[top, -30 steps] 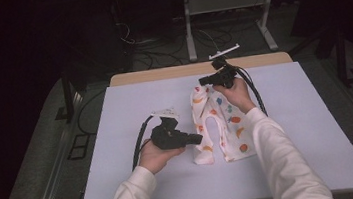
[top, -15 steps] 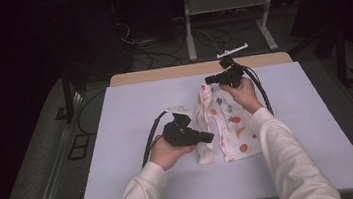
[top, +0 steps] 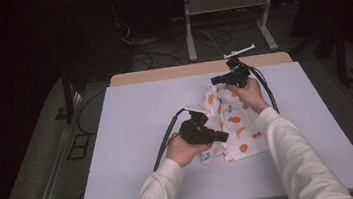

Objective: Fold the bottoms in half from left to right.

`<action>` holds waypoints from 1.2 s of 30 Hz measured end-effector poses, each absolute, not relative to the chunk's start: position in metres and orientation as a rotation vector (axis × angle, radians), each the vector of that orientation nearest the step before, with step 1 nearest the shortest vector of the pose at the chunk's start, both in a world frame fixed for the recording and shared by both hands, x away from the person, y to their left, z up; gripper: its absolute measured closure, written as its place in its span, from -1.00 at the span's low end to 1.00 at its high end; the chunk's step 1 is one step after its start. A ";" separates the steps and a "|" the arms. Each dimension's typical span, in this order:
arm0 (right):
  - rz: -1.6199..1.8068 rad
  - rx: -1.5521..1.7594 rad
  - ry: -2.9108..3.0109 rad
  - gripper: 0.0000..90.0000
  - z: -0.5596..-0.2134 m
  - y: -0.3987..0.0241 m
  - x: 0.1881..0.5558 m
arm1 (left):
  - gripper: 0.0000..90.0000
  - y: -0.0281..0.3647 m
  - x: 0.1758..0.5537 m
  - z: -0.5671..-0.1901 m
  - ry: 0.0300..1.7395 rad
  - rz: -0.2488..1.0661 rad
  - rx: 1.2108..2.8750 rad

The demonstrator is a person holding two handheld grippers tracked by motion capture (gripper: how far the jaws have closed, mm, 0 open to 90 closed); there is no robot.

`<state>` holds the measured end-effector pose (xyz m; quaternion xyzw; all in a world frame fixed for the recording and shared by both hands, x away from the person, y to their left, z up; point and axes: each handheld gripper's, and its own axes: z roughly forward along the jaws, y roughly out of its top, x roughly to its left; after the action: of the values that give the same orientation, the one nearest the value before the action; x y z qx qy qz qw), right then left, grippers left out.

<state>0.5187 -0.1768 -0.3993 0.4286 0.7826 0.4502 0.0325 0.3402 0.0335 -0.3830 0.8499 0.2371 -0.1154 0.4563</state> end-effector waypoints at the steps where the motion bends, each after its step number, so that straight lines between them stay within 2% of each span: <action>1: 1.388 1.325 2.406 0.97 -0.400 -0.178 0.519 | 0.99 0.030 0.341 -0.384 0.581 -0.287 2.096; 36: 1.336 1.340 2.424 0.97 -0.418 -0.208 0.536 | 0.99 -0.047 0.360 -0.418 0.563 -0.350 2.109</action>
<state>0.5359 -0.2079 -0.4175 0.4356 0.7878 0.4342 0.0331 0.3605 -0.0471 -0.4182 0.8526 0.2277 -0.1414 0.4486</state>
